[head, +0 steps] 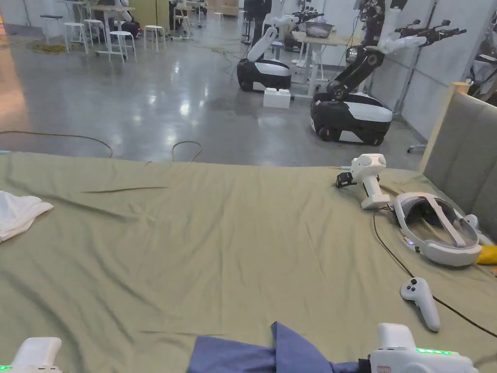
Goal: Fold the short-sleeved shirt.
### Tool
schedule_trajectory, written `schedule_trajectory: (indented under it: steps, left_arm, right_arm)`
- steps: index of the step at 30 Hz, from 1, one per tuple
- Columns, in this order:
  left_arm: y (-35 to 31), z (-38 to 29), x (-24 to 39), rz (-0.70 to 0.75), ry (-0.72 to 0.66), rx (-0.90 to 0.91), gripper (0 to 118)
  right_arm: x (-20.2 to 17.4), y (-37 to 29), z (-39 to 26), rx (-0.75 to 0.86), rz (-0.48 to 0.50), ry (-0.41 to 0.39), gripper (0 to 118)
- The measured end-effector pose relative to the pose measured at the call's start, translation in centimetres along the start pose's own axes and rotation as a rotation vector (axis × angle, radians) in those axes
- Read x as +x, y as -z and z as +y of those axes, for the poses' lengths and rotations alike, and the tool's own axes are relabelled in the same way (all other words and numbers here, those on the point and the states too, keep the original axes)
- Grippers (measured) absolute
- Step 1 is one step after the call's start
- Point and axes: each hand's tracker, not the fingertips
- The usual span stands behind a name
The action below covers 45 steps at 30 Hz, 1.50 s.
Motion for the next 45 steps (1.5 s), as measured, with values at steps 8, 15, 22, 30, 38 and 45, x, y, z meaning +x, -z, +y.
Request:
schedule_trajectory:
  steps: [8, 15, 22, 30, 38, 45]
  left_arm:
    - [-21.6, 1.4, -2.4, -0.168, -0.033, 0.484, 6]
    - [-35.3, 4.4, -3.2, -0.172, -0.064, 0.772, 6]
    - [-43.3, 8.6, -2.3, -0.098, -0.027, 0.914, 6]
    - [-47.0, 15.2, -2.8, -0.086, -0.054, 0.989, 6]
    - [-47.0, 22.4, -2.7, -0.113, -0.089, 1.001, 6]
    - [-44.5, 26.5, -1.1, -0.103, -0.077, 0.968, 6]
  right_arm:
    - [2.8, -16.4, 2.7, 0.348, 0.068, 0.029, 2]
    - [1.9, -27.6, 6.3, 0.621, 0.085, 0.006, 2]
    - [-1.1, -35.1, 12.0, 0.773, 0.075, -0.048, 2]
    - [-3.0, -41.0, 18.9, 0.848, 0.057, -0.054, 2]
    - [-4.2, -42.2, 24.6, 0.864, -0.008, -0.068, 2]
    - [-5.7, -40.5, 28.3, 0.872, -0.088, -0.110, 2]
